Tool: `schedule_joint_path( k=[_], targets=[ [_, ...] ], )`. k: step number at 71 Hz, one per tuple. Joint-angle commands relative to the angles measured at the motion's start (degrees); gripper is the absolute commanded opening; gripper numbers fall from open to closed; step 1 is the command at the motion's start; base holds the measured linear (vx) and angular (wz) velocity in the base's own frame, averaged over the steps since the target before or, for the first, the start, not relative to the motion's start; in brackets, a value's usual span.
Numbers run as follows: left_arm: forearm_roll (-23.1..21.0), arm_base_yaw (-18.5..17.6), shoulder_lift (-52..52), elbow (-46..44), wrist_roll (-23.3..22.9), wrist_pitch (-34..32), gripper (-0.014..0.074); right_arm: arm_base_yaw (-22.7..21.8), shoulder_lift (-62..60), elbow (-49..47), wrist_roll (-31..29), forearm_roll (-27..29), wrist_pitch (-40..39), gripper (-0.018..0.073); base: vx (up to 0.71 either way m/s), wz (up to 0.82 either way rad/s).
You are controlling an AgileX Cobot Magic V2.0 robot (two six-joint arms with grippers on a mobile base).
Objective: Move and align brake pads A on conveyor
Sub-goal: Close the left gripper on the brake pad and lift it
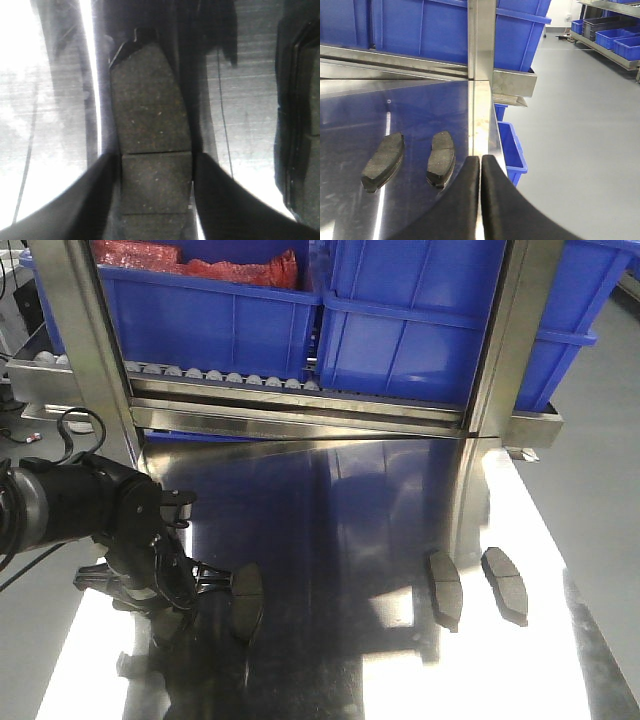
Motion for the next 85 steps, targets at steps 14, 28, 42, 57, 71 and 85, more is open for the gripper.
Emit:
schedule_joint_path(
  k=[14, 28, 42, 57, 71, 85],
  targets=[
    [-0.1, -0.4, -2.4, -1.6, 0.0, -1.2, 0.0139, 0.1, -0.1, 0.4, -0.4, -0.2, -4.2, -0.0008, 0.0, 0.0],
    [0.3, -0.4, -3.5, -1.6, 0.6, -1.2, 0.0118, 0.1, -0.1, 0.4, -0.4, -0.2, -4.2, -0.0008, 0.0, 0.0],
    [1.8, -0.5, -7.4, -1.6, 0.6, -1.2, 0.0118, 0.1, -0.1, 0.4, -0.4, -0.2, -4.2, -0.0008, 0.0, 0.0],
    [1.9, -0.5, -11.7, -1.6, 0.6, -1.2, 0.0118, 0.1, -0.1, 0.4, -0.4, -0.2, -4.2, -0.0008, 0.0, 0.0],
    [2.6, -1.0, -14.7, -1.5, 0.6, -1.2, 0.0118, 0.1, -0.1, 0.4, -0.4, -0.2, -4.2, -0.0008, 0.0, 0.0],
    [3.3, -3.7, -19.7, 4.0, 0.3, -5.6, 0.0118, 0.1, -0.1, 0.4, -0.4, -0.2, -4.2, -0.0008, 0.0, 0.0]
  ],
)
